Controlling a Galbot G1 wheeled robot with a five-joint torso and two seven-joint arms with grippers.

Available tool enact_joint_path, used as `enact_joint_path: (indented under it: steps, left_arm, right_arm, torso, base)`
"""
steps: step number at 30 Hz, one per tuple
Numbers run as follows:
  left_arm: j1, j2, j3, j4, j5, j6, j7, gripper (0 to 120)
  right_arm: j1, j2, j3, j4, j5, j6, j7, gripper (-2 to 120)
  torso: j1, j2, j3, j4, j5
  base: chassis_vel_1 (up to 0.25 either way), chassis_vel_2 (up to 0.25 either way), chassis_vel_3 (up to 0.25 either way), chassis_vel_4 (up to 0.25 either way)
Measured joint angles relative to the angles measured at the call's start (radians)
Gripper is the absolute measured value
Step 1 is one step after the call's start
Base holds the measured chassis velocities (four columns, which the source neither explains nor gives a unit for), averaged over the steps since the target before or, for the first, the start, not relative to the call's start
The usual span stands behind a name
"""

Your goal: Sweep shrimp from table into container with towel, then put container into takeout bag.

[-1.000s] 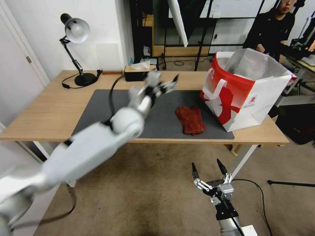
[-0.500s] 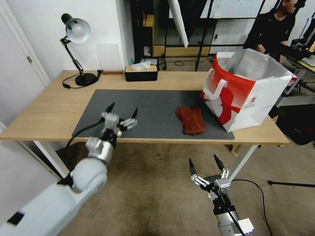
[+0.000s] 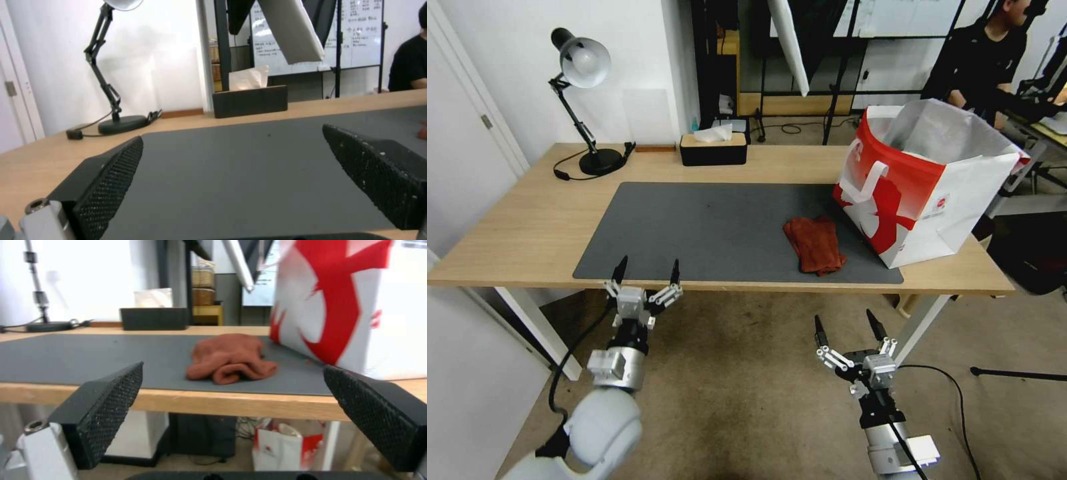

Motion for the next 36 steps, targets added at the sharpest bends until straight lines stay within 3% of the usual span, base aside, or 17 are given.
enact_joint_path:
  steps: [4,8,15,36]
  left_arm:
    - [0.052,-0.055,0.005,0.034,0.058,-0.049,-0.009,100]
    - [0.066,-0.091,0.011,0.063,0.081,-0.072,-0.011,100]
    - [0.046,-0.139,0.013,0.103,0.085,-0.086,-0.013,100]
    - [0.034,-0.142,0.012,0.106,0.079,-0.084,-0.014,100]
  right_arm:
    - [0.021,-0.002,0.007,0.001,0.019,-0.004,0.008,100]
    - [0.050,-0.008,0.008,-0.007,0.031,-0.011,0.010,100]
    - [0.082,-0.020,0.002,-0.012,0.042,-0.027,0.010,100]
    - [0.082,-0.021,0.001,-0.014,0.041,-0.028,0.009,100]
  torso:
    - [0.000,0.000,0.000,0.0006,0.0000]
    - [0.000,0.000,0.000,0.0004,0.0000]
    - [0.000,0.000,0.000,0.0003,-0.0002]
    - [0.000,0.000,0.000,0.0004,-0.0002]
  base:
    - [0.000,0.000,0.000,0.000]
    - [0.000,0.000,0.000,0.000]
    - [0.000,0.000,0.000,0.000]
    - [0.000,0.000,0.000,0.000]
